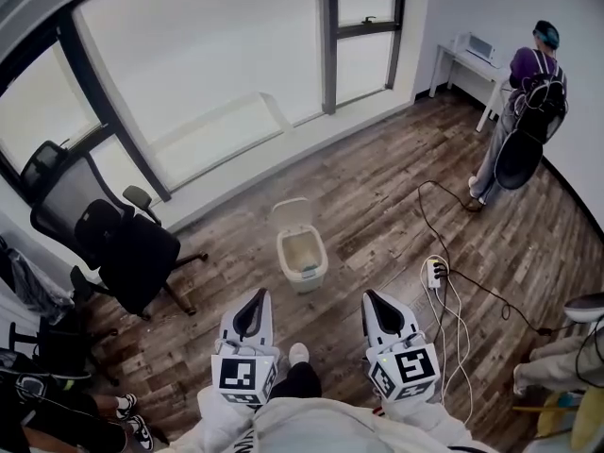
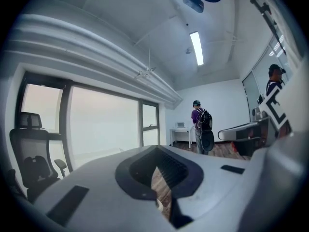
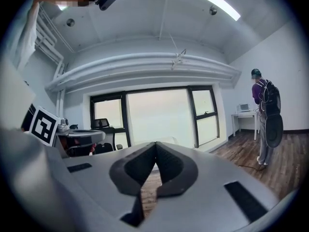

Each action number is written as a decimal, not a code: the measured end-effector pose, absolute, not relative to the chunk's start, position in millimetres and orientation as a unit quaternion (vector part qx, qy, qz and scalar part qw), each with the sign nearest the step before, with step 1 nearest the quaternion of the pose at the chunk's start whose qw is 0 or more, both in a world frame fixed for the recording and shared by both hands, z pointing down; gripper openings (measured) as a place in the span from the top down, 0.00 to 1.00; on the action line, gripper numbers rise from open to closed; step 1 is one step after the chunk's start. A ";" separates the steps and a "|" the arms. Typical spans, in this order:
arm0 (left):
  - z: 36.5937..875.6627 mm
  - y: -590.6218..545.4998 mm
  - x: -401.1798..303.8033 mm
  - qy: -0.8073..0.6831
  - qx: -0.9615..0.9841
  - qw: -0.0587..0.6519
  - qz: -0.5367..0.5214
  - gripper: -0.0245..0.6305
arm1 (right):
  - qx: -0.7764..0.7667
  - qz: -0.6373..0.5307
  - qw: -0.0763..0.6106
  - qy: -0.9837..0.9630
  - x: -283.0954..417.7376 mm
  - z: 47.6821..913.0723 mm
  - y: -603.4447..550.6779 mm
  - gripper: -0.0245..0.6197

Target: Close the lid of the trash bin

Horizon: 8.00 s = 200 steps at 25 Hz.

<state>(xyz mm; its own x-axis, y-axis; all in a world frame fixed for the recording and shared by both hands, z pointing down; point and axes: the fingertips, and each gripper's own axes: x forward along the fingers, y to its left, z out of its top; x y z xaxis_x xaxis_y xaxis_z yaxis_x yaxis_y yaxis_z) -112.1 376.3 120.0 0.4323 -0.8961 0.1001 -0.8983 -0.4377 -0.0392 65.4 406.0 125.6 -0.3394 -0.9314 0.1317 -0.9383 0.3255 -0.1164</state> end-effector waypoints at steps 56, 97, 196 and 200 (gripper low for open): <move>179.0 13.9 -74.6 -0.618 0.772 0.072 0.129 0.96 | 0.468 0.156 0.052 -0.868 104.3 180.3 -14.2 0.93; 463.7 -101.0 -123.3 -0.560 0.794 0.155 0.182 0.96 | 0.488 0.198 0.141 -0.838 38.1 432.8 -93.0 0.93; 743.6 -54.5 -73.4 -0.394 0.772 0.367 0.337 0.96 | 0.485 0.249 0.164 -0.822 52.4 586.6 -75.9 0.93; 753.4 -38.3 -72.1 -0.394 0.763 0.379 0.344 0.96 | 0.488 0.252 0.164 -0.819 57.3 588.6 -75.9 0.93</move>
